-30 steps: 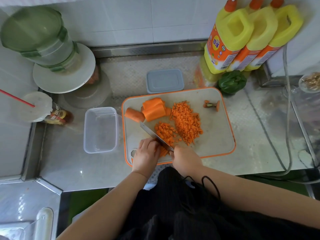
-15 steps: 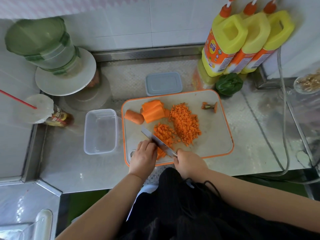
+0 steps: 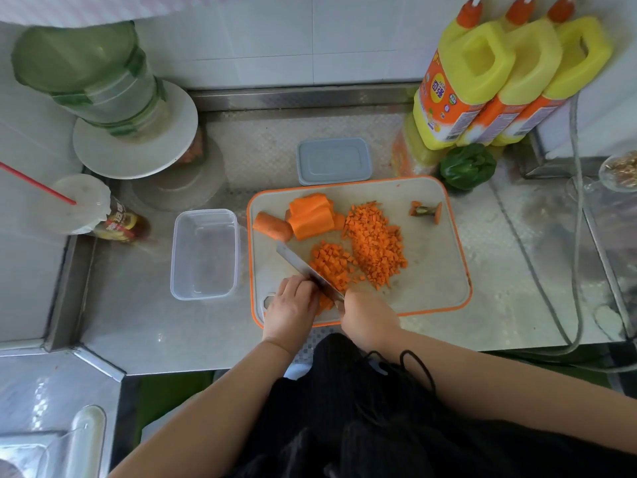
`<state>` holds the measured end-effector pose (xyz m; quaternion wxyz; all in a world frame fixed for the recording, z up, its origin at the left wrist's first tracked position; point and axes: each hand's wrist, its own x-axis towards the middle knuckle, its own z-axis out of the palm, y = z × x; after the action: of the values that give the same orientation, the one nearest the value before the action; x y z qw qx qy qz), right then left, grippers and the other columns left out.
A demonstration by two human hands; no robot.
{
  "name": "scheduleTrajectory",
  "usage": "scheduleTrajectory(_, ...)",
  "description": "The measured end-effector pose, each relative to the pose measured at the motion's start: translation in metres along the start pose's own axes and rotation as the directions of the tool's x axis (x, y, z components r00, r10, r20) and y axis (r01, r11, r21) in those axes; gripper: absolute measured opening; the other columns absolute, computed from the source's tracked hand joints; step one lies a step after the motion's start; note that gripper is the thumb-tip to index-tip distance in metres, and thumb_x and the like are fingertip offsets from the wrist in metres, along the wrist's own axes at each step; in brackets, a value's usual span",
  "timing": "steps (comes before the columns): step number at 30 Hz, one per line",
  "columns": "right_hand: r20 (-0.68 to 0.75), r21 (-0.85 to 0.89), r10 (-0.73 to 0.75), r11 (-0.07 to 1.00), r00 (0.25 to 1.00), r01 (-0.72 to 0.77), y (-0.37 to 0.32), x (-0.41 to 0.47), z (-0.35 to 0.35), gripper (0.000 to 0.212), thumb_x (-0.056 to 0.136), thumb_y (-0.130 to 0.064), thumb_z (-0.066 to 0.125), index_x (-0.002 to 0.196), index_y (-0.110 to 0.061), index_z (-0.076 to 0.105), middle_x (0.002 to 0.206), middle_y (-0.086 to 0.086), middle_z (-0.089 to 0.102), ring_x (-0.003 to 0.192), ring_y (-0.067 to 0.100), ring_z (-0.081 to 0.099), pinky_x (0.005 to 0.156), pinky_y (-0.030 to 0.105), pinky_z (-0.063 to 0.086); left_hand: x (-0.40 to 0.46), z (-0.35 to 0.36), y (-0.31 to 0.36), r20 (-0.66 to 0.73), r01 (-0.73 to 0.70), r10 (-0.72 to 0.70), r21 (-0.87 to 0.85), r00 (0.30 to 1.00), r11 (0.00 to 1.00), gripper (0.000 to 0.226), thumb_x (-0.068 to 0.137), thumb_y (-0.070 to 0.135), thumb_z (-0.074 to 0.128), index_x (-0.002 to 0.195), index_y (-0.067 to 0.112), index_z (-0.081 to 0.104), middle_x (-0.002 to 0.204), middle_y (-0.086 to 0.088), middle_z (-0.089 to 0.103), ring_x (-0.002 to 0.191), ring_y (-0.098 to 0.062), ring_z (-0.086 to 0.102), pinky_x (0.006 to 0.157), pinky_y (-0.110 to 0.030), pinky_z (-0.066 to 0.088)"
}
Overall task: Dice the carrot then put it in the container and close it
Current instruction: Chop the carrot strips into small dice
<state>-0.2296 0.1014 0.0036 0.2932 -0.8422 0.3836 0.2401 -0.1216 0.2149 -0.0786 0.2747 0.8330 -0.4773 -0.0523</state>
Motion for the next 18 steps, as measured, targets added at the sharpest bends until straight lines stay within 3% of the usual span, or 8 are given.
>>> scheduleTrajectory(4, -0.028, 0.116, 0.018, 0.993, 0.999, -0.015, 0.002, 0.002, -0.011, 0.031, 0.100, -0.033, 0.044, 0.110, -0.007, 0.057, 0.105, 0.012, 0.063, 0.099, 0.032, 0.060, 0.074, 0.034, 0.042, 0.001, -0.005, 0.000, 0.007, 0.003, -0.003, -0.034, 1.000, 0.999, 0.020, 0.088, 0.024, 0.051, 0.085, 0.011, 0.066, 0.088, -0.001, 0.061, 0.084, -0.019, 0.051, 0.060, -0.033, 0.048)
scheduleTrajectory(10, -0.068, 0.054, -0.039, 0.998, 0.997, 0.043, 0.010, -0.008, -0.013, 0.031, 0.102, -0.033, 0.039, 0.104, -0.006, 0.055, 0.099, 0.012, 0.062, 0.092, 0.031, 0.060, 0.066, 0.032, 0.038, -0.006, -0.009, -0.001, -0.011, -0.029, 0.029, -0.030, 1.000, 0.999, 0.021, 0.091, 0.025, 0.051, 0.087, 0.012, 0.067, 0.093, 0.000, 0.061, 0.086, -0.018, 0.052, 0.068, -0.027, 0.042)
scheduleTrajectory(18, 0.020, -0.029, -0.083, 0.996, 0.996, 0.083, 0.013, -0.017, -0.004, 0.018, 0.102, -0.030, 0.037, 0.091, -0.016, 0.042, 0.094, 0.010, 0.063, 0.088, 0.030, 0.061, 0.064, 0.032, 0.037, -0.006, -0.004, -0.003, 0.022, -0.039, 0.040, -0.018, 0.999, 0.999, 0.025, 0.091, 0.026, 0.050, 0.086, 0.008, 0.067, 0.090, -0.004, 0.062, 0.080, -0.025, 0.058, 0.058, -0.041, 0.053)
